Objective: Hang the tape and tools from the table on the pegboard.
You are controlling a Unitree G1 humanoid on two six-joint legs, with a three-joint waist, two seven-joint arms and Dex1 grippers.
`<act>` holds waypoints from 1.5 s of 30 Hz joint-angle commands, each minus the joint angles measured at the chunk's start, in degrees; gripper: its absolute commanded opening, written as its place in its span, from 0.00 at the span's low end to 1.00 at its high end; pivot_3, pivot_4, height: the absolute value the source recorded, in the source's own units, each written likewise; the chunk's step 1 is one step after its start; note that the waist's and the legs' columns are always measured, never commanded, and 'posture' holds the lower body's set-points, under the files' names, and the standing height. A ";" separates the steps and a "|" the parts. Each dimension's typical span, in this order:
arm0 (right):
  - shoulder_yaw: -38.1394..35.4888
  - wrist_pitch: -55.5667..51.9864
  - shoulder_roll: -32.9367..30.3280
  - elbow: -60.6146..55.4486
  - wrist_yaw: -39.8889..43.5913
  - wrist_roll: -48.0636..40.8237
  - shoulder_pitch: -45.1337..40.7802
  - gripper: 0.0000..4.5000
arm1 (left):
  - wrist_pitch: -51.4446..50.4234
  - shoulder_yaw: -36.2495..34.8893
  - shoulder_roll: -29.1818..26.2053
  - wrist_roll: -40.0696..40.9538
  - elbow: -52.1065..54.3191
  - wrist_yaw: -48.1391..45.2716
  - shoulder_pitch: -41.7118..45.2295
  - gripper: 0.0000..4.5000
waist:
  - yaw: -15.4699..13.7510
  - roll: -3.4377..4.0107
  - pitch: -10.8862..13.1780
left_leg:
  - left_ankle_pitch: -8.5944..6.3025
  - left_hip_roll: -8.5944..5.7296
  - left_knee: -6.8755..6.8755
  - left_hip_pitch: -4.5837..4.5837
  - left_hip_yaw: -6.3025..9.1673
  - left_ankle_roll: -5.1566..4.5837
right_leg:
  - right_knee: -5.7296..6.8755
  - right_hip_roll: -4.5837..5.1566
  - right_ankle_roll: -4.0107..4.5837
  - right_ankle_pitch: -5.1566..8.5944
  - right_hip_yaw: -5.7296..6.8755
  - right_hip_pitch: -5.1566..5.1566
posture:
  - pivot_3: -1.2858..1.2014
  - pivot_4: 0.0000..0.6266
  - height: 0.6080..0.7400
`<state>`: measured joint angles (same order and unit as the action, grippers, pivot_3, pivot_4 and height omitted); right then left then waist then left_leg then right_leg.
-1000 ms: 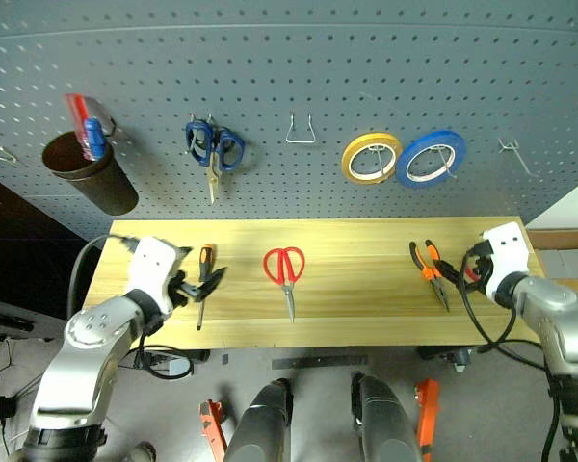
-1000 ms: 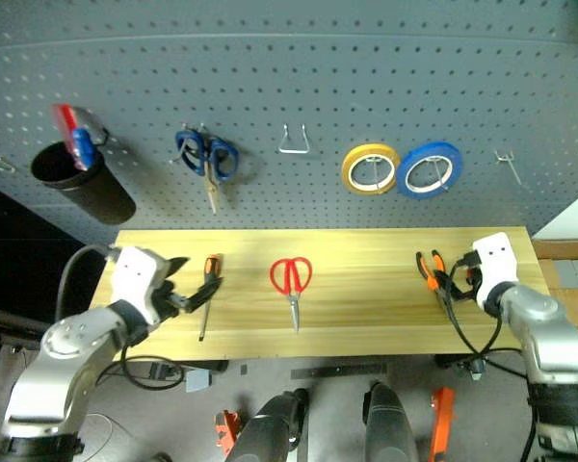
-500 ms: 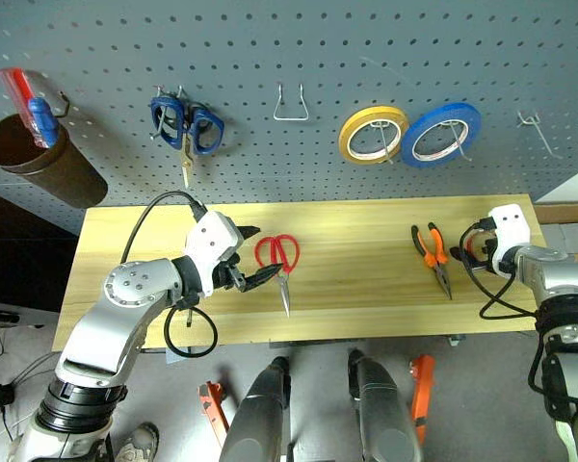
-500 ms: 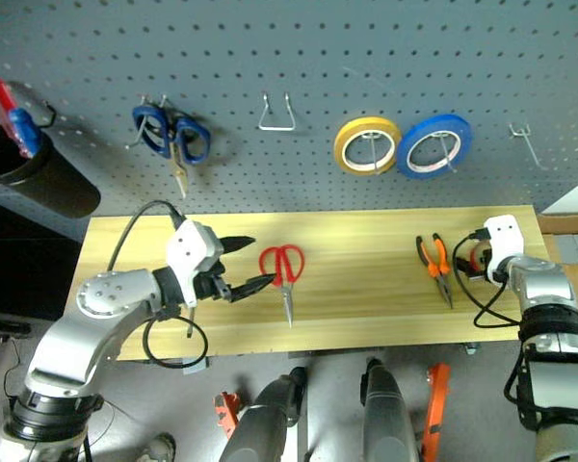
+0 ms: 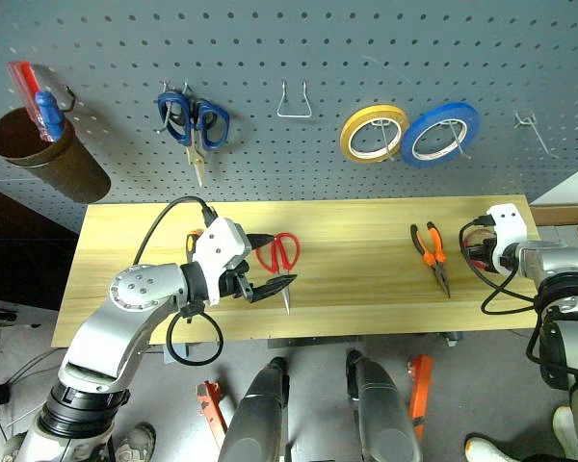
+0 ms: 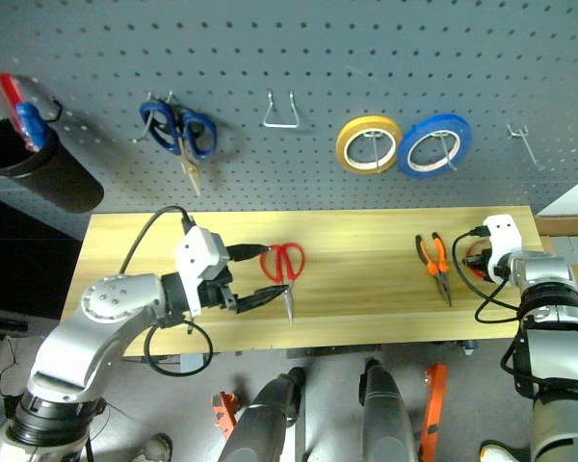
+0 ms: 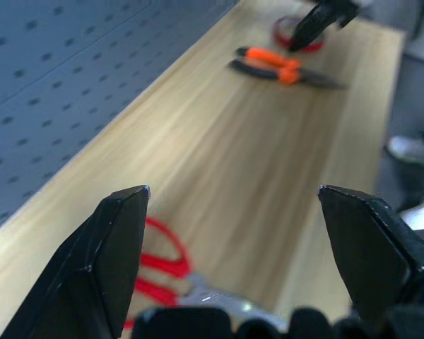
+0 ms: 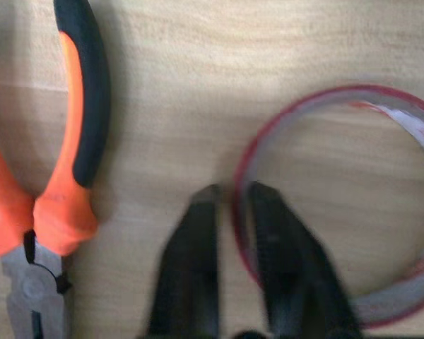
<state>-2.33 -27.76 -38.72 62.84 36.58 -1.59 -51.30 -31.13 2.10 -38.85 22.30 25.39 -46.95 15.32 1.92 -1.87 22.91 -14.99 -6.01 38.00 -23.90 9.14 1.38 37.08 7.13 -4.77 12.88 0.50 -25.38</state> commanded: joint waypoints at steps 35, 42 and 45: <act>-19.72 -13.65 12.53 -86.26 -24.36 -10.83 21.46 0.01 | 1.01 3.07 8.04 3.17 1.37 1.61 9.41 0.91 | 2.84 0.31 0.16 | 0.31 0.43 0.05 -0.43 -0.87 0.14 | 0.57 -0.16 0.21 -0.45 -0.06 -0.89 | 0.46 0.69 1.00; -18.70 -11.22 14.12 -79.16 -22.95 -14.26 18.61 0.01 | 1.67 2.59 8.38 2.29 0.51 2.79 9.43 0.91 | 2.94 0.31 0.16 | 0.20 0.57 0.07 -0.24 -1.11 -0.05 | 0.74 -0.23 0.25 -0.48 -0.19 -0.94 | 0.46 0.68 1.00; -18.08 -11.14 14.75 -77.67 -22.77 -15.39 17.81 0.01 | 1.24 0.76 8.08 2.58 -0.56 4.06 9.32 0.91 | 2.94 0.31 0.16 | 0.20 0.59 0.06 -0.19 -1.19 -0.05 | 0.75 -0.25 0.25 -0.48 -0.26 -0.93 | 0.46 0.67 1.00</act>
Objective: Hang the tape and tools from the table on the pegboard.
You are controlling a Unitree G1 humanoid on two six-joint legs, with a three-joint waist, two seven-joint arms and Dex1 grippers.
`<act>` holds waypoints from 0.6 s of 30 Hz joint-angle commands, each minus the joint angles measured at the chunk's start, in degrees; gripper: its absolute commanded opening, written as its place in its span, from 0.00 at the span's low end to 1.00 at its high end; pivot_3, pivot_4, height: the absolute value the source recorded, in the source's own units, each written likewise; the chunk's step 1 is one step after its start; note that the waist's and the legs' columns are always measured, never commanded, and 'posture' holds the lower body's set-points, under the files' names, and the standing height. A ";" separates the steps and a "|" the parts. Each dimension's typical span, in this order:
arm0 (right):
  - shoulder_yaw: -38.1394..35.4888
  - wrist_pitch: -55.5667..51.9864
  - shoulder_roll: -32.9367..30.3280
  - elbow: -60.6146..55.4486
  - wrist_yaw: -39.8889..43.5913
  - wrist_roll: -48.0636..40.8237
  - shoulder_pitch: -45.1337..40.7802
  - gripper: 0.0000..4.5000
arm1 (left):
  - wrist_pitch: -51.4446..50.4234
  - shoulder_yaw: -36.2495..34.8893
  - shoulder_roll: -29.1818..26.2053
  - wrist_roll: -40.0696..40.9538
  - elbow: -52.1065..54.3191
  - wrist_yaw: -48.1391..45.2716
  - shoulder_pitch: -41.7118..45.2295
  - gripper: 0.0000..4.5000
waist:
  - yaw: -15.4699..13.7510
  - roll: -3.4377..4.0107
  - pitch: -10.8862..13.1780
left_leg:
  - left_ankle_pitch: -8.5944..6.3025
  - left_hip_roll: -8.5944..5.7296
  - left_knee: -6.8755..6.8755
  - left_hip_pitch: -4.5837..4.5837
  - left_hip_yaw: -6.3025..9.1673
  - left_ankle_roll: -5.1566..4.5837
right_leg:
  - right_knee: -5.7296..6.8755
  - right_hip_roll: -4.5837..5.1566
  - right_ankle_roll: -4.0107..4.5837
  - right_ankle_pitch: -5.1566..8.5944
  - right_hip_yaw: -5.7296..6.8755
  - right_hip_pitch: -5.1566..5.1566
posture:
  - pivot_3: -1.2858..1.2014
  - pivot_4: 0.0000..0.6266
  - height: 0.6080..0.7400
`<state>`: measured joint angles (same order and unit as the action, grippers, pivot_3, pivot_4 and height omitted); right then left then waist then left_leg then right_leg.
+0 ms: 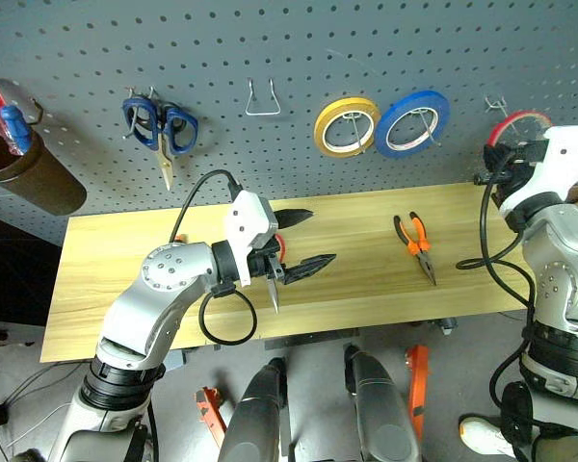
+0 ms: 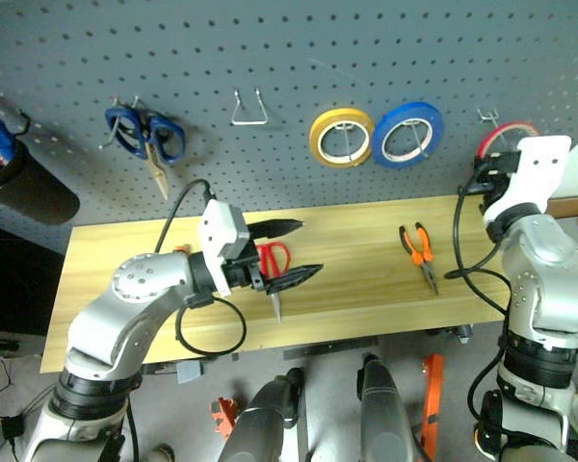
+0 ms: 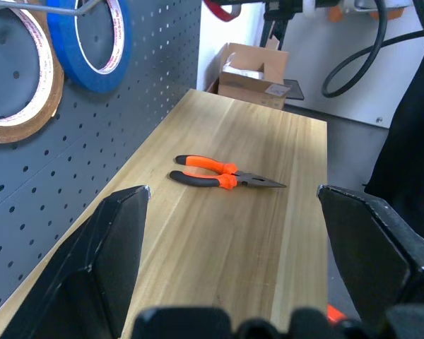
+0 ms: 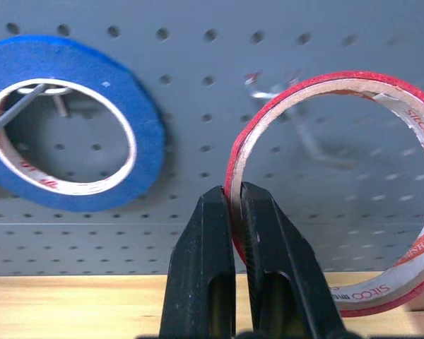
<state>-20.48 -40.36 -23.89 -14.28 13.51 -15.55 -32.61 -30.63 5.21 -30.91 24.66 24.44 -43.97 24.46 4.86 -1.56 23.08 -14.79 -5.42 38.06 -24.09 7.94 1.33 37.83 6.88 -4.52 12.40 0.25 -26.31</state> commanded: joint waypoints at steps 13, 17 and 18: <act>6.84 -19.94 5.32 -20.65 -7.58 -2.92 19.03 0.83 | 6.69 -6.07 -8.02 -5.22 -4.89 -1.73 -8.71 0.91 | -0.08 -0.01 -0.02 | 0.11 0.00 -0.09 -0.05 -0.04 0.20 | -0.04 0.05 0.00 -0.01 -0.06 -0.16 | 0.46 0.65 1.00; 10.47 -30.61 6.99 -19.65 -10.04 -1.69 18.56 1.00 | 10.71 -5.43 -10.75 -8.10 -8.84 -3.85 -10.61 0.91 | 0.16 -0.01 -0.02 | -0.01 0.02 -0.09 -0.01 -0.25 -0.03 | 0.15 0.01 0.06 -0.15 -0.58 -0.48 | 0.46 0.65 1.00; 10.57 -31.71 7.27 -18.21 -10.39 -1.45 17.25 1.00 | 10.77 -5.52 -10.53 -8.02 -9.34 -3.98 -10.28 0.91 | 0.11 -0.01 -0.02 | 0.00 0.01 -0.08 -0.01 -0.28 -0.06 | 0.14 -0.01 0.06 -0.19 -0.62 -0.49 | 0.47 0.66 1.00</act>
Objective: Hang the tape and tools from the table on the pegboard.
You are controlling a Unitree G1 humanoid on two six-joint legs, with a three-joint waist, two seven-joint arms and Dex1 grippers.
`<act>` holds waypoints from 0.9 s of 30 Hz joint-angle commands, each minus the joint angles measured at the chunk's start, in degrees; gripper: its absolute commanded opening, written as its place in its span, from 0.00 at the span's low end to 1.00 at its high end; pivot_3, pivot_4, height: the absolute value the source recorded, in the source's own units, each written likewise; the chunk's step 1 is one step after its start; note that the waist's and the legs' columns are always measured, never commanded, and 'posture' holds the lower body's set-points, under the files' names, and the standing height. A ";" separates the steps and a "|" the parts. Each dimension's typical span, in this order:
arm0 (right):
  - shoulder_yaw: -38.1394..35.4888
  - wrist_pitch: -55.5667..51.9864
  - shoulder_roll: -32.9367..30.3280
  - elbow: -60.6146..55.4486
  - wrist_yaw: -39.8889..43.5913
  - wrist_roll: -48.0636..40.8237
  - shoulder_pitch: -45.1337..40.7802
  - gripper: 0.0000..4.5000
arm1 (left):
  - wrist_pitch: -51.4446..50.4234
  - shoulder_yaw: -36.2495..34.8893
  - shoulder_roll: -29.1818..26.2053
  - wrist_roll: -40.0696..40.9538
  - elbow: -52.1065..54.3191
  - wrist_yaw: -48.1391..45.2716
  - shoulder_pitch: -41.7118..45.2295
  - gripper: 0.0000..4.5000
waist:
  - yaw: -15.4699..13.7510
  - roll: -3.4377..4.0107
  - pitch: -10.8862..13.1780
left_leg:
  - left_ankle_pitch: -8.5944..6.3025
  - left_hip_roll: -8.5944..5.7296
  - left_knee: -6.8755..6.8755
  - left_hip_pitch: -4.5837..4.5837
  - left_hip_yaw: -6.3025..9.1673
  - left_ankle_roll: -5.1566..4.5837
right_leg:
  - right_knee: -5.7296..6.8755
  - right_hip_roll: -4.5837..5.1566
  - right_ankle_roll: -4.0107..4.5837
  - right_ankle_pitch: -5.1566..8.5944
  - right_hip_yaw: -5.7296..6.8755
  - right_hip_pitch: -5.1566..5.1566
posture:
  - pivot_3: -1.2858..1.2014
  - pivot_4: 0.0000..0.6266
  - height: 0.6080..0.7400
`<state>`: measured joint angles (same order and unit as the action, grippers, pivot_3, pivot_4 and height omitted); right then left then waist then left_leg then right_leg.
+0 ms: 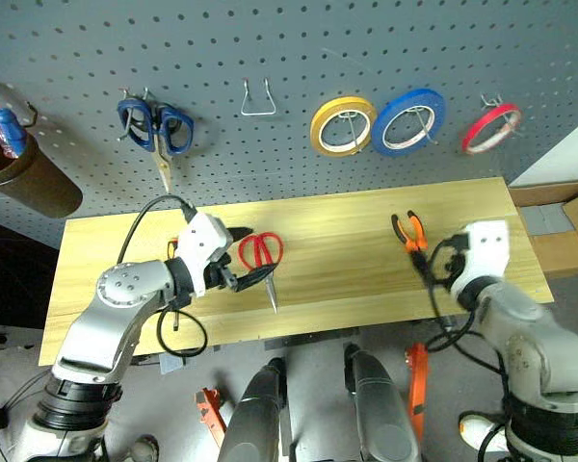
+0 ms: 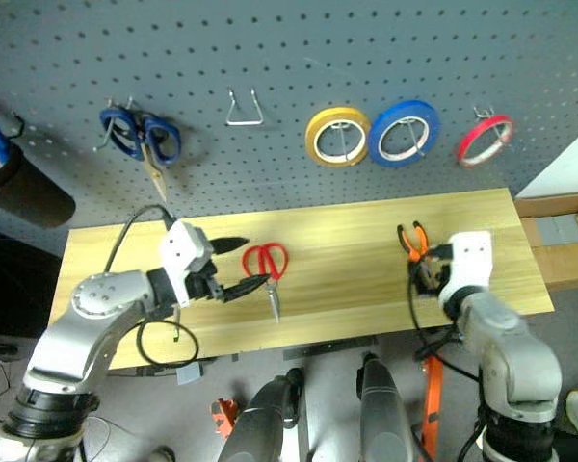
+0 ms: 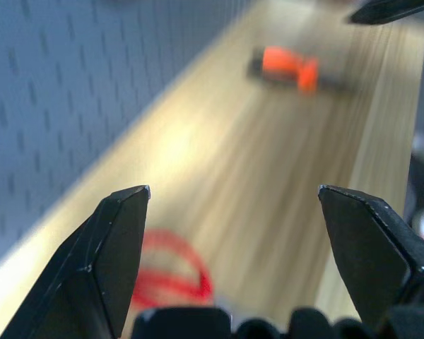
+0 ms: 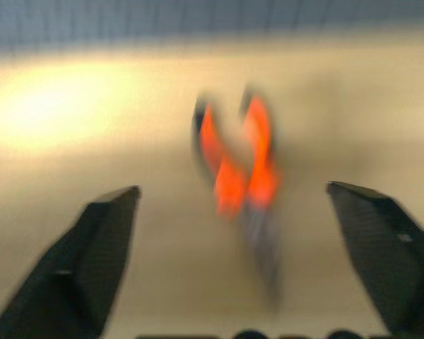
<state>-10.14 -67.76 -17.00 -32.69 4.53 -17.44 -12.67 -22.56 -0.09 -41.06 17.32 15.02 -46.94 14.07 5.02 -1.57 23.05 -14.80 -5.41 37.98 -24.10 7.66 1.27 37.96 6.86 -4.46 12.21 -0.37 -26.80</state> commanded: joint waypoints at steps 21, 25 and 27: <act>11.13 20.54 -4.23 52.91 6.86 12.07 -26.14 1.00 | 0.35 1.29 2.21 -0.19 2.44 -0.78 1.47 0.91 | -0.09 -0.12 -0.07 | 0.20 0.07 0.12 -0.38 -0.47 0.11 | -0.08 -0.11 -0.12 -0.33 -0.30 -0.52 | 0.49 0.62 1.00; 10.85 22.84 -4.39 57.55 7.97 12.76 -27.98 1.00 | 0.13 1.30 2.38 -0.26 2.97 -0.41 1.07 0.91 | -0.11 -0.30 -0.19 | 0.20 0.08 0.15 -0.36 -0.47 0.11 | -0.03 -0.12 -0.13 -0.35 -0.30 -0.50 | 0.49 0.62 1.00; 10.71 23.42 -4.46 59.48 8.47 12.83 -28.90 1.00 | 0.12 1.32 2.42 -0.29 3.02 -0.29 0.99 0.91 | -0.10 -0.32 -0.20 | 0.20 0.08 0.17 -0.36 -0.50 0.12 | -0.03 -0.12 -0.13 -0.36 -0.32 -0.50 | 0.49 0.62 1.00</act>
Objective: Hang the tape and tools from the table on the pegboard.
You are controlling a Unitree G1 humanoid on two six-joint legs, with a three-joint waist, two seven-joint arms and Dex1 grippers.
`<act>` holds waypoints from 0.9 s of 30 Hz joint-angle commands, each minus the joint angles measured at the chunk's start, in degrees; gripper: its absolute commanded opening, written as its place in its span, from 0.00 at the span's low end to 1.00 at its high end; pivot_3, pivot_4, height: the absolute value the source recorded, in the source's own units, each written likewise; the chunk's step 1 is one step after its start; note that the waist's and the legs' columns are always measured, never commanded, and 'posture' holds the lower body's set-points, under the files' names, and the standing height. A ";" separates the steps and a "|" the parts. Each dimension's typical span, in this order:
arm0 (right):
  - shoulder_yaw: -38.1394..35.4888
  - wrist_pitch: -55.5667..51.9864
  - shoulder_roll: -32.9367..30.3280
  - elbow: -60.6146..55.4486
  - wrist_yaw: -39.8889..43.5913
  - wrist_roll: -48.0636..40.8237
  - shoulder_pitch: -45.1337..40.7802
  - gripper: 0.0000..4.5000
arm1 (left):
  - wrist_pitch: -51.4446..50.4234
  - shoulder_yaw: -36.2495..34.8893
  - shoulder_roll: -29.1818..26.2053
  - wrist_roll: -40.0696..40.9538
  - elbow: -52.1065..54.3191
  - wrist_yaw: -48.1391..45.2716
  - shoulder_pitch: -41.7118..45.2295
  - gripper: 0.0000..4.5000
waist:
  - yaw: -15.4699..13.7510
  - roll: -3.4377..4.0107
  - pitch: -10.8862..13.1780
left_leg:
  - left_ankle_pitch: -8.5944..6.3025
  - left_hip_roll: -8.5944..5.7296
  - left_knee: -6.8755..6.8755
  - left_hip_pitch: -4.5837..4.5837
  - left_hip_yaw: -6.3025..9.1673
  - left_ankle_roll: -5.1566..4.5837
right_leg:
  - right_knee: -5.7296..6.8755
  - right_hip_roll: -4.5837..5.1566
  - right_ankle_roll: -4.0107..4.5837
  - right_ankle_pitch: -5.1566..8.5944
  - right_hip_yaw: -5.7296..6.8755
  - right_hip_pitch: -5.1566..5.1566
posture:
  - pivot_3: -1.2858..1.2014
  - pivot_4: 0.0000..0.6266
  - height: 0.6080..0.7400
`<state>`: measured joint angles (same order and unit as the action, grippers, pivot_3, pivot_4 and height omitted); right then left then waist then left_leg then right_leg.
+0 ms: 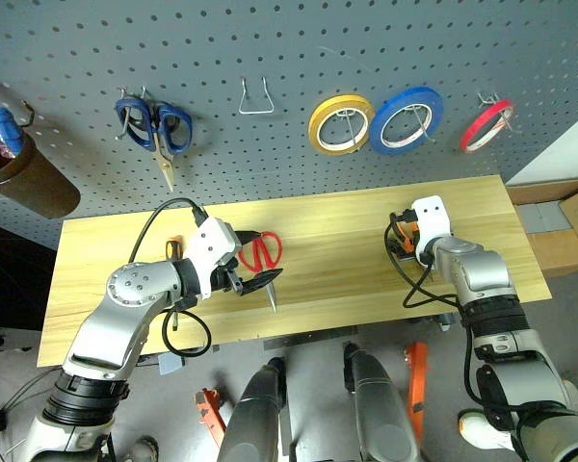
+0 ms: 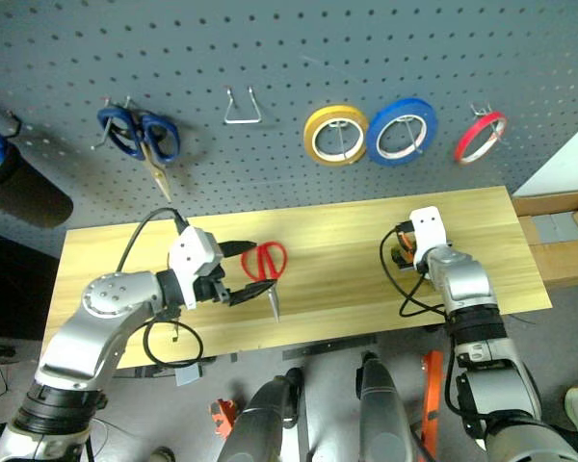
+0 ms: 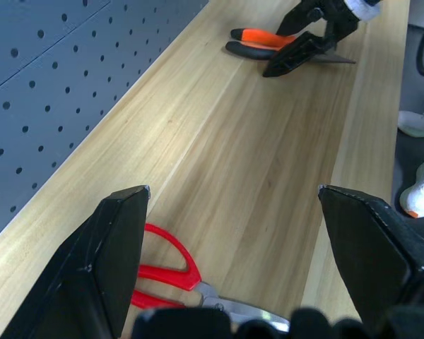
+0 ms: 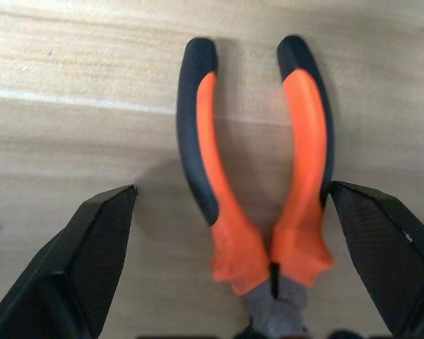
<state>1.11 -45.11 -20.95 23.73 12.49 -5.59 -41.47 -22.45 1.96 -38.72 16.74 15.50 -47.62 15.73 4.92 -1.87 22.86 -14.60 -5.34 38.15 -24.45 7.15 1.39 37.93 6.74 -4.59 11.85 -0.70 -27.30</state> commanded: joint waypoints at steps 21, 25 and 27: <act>-6.49 -24.39 8.84 -39.62 -2.15 -8.90 5.45 0.60 | -5.19 -11.84 -0.59 6.75 8.62 3.78 -12.04 0.91 | 0.11 -0.11 -0.08 | 0.00 0.04 -0.02 -0.09 -0.01 0.01 | 0.05 0.00 0.00 -0.01 -0.10 -0.18 | 0.49 0.61 1.00; -7.73 -38.91 18.89 -59.53 -3.45 -14.28 5.81 0.60 | -8.64 -19.32 1.42 11.21 12.07 7.38 -16.97 0.91 | 0.08 -0.08 -0.10 | -0.02 0.15 -0.05 -0.15 0.05 0.00 | 0.10 -0.07 0.01 -0.02 -0.09 -0.32 | 0.49 0.62 1.00; -8.24 -41.82 23.25 -63.77 -4.20 -15.11 3.62 0.60 | -8.60 -21.50 2.01 11.35 12.99 8.78 -19.29 0.91 | -0.07 -0.06 -0.11 | -0.03 0.11 -0.03 -0.15 0.05 -0.03 | 0.11 -0.06 0.01 -0.02 -0.09 -0.31 | 0.49 0.62 1.00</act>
<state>-5.64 -84.29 1.13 -34.35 9.04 -19.28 -36.24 -30.88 -16.96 -37.26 26.93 25.84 -40.02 -2.12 4.85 -1.94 22.75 -14.63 -5.24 38.13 -24.61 7.20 1.35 38.01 6.69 -4.57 11.83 -0.80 -27.61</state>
